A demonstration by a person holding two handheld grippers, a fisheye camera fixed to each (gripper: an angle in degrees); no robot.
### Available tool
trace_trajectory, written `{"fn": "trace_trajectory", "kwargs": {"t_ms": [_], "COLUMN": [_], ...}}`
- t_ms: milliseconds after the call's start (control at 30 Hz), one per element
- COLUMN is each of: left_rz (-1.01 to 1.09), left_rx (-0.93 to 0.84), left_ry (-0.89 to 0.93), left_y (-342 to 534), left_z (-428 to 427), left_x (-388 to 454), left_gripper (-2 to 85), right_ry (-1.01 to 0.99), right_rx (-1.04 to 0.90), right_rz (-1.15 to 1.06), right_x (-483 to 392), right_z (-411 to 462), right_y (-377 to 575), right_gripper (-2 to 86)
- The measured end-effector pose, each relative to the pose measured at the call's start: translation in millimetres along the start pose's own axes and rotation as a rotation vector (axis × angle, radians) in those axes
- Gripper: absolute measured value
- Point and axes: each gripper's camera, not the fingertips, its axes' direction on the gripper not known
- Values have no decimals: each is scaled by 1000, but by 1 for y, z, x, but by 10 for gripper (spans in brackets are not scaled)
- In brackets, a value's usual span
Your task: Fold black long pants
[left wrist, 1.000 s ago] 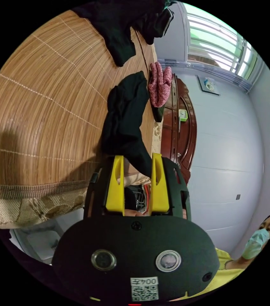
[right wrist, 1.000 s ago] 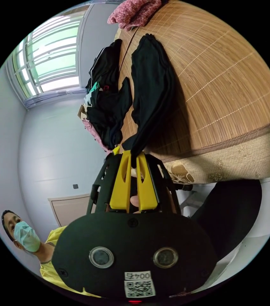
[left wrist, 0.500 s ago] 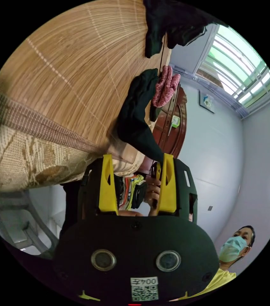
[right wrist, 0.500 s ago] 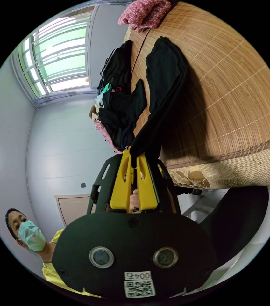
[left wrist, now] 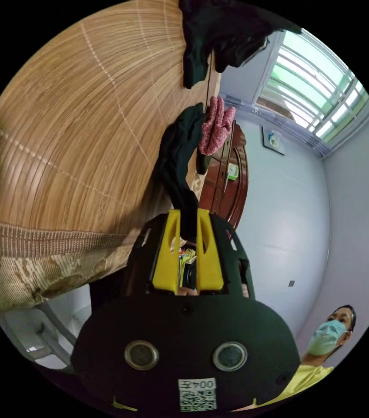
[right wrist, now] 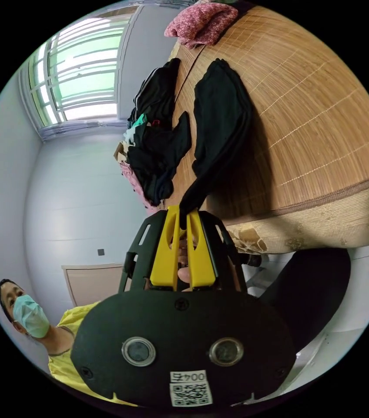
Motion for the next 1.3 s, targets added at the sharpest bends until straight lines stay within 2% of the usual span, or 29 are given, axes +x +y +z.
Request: {"fn": "trace_trajectory", "kwargs": {"t_ms": [267,433,700,1000,1300], "left_rz": [163,249,322,428,308], "left_rx": [-4,-48,-115,-130,-191], "left_ry": [-168,-303,-371,-426,-388], "left_y": [10,40,63,-3,-124], "left_z": [-19,-36,-48,-26,11], "left_x": [38,65,99,183,239], "left_gripper": [25,21,21,25,27], "right_ry": [242,272,224,197,160], "right_rx": [26,53,114,148,90], "right_rz": [-162,-219,-241,-259,-185], "right_x": [-29,-45,-51,-70,-69], "right_z": [37,50,53,41,27], "right_y": [41,83,122,65,-60], "right_gripper": [30,30,27,36,37]}}
